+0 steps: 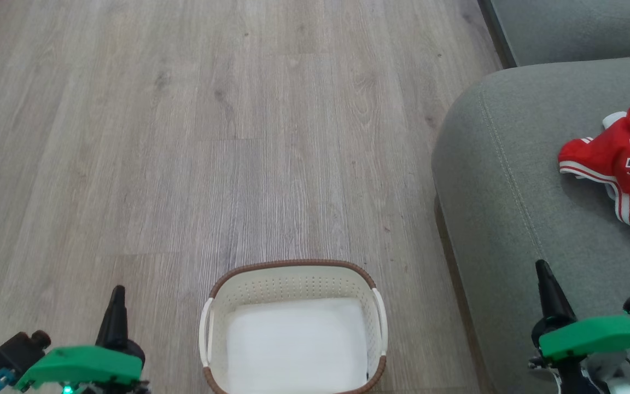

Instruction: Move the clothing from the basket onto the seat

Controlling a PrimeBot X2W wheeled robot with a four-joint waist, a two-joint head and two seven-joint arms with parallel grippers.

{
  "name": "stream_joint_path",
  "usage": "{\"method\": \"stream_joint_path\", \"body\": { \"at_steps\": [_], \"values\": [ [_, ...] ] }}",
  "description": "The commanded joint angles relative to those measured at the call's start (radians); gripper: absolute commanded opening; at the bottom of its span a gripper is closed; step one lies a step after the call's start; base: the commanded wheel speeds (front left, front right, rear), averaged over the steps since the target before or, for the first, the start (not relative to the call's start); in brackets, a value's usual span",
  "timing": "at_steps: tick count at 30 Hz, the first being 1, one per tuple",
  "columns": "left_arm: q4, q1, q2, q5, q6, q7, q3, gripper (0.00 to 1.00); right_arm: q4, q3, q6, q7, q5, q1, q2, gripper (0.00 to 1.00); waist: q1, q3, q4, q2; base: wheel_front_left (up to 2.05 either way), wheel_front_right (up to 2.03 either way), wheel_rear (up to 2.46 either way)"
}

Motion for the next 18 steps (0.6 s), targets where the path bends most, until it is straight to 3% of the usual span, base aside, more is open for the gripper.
{"method": "stream_joint_path", "body": {
  "at_steps": [1, 18],
  "values": [
    [-0.034, -0.055, 0.004, -0.027, -0.008, 0.005, 0.030, 0.00, -0.031, 0.000, 0.000, 0.005, 0.026, -0.057, -0.004, 0.00, 0.0000, 0.000, 0.000, 0.0000, 0.00, 0.00, 0.00],
    [-0.038, -0.079, -0.003, -0.197, -0.015, 0.051, 0.048, 0.00, -0.026, -0.021, 0.000, 0.050, 0.189, -0.077, 0.009, 0.00, 0.0000, 0.001, 0.004, 0.0000, 0.00, 0.00, 0.00]
  ]
}}
